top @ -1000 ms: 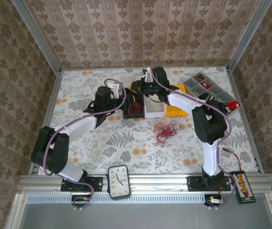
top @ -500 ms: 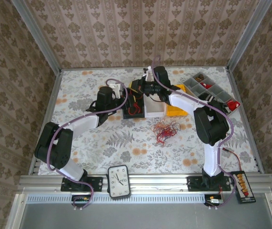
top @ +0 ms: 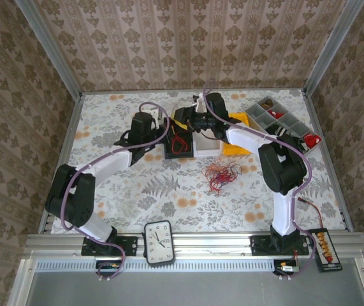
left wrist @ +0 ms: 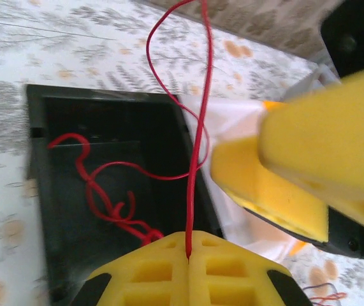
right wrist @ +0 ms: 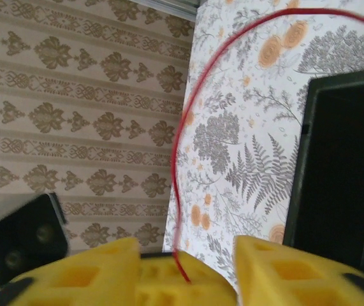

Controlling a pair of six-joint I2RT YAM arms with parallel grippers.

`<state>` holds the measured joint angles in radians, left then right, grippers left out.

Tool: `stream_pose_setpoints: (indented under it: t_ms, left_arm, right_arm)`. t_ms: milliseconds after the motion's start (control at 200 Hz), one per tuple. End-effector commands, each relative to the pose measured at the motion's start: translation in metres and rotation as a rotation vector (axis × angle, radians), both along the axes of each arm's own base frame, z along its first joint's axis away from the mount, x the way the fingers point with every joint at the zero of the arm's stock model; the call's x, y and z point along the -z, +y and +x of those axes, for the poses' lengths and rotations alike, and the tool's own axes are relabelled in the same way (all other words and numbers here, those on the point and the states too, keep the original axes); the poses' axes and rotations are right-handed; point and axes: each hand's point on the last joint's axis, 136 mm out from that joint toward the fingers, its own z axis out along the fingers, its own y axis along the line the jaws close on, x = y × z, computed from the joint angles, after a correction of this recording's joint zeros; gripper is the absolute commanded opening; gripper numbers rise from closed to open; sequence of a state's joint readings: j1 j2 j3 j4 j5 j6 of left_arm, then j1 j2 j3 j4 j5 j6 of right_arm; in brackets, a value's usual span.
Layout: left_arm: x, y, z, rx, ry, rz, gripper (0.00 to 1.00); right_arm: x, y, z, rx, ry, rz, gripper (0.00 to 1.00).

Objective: Untangle the cables

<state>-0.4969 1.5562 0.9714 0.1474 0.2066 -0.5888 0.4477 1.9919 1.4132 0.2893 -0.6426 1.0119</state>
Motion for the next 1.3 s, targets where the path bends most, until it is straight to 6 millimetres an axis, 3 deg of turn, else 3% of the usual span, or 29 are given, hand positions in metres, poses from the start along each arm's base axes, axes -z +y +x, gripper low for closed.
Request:
stream_pose_setpoints:
  t_ms: [0,300,500,630,1020,1295]
  left_arm:
    - [-0.014,0.019,-0.002,-0.058,0.011,0.110,0.00]
    - [-0.005,0.019,-0.033,0.026,0.215,0.141,0.00]
    - [0.000,0.001,-0.054,0.140,0.415,0.063,0.00]
    - [0.007,-0.003,-0.060,0.161,0.503,0.084,0.00]
    - [0.035,-0.014,-0.043,0.086,0.595,0.123,0.00]
    - [0.041,-0.022,-0.010,0.000,0.580,0.120,0.00]
  right_arm:
    - [-0.024,-0.015,-0.001,0.038,-0.050,0.017,0.52]
    - [-0.018,-0.091,-0.005,0.218,-0.093,-0.146,0.54]
    - [-0.023,-0.122,-0.021,0.264,-0.129,-0.253,0.54]
    - [-0.024,-0.132,-0.030,0.275,-0.146,-0.299,0.54]
    - [-0.027,-0.146,-0.037,0.298,-0.151,-0.322,0.54]
    - [-0.024,-0.151,-0.041,0.308,-0.148,-0.345,0.54]
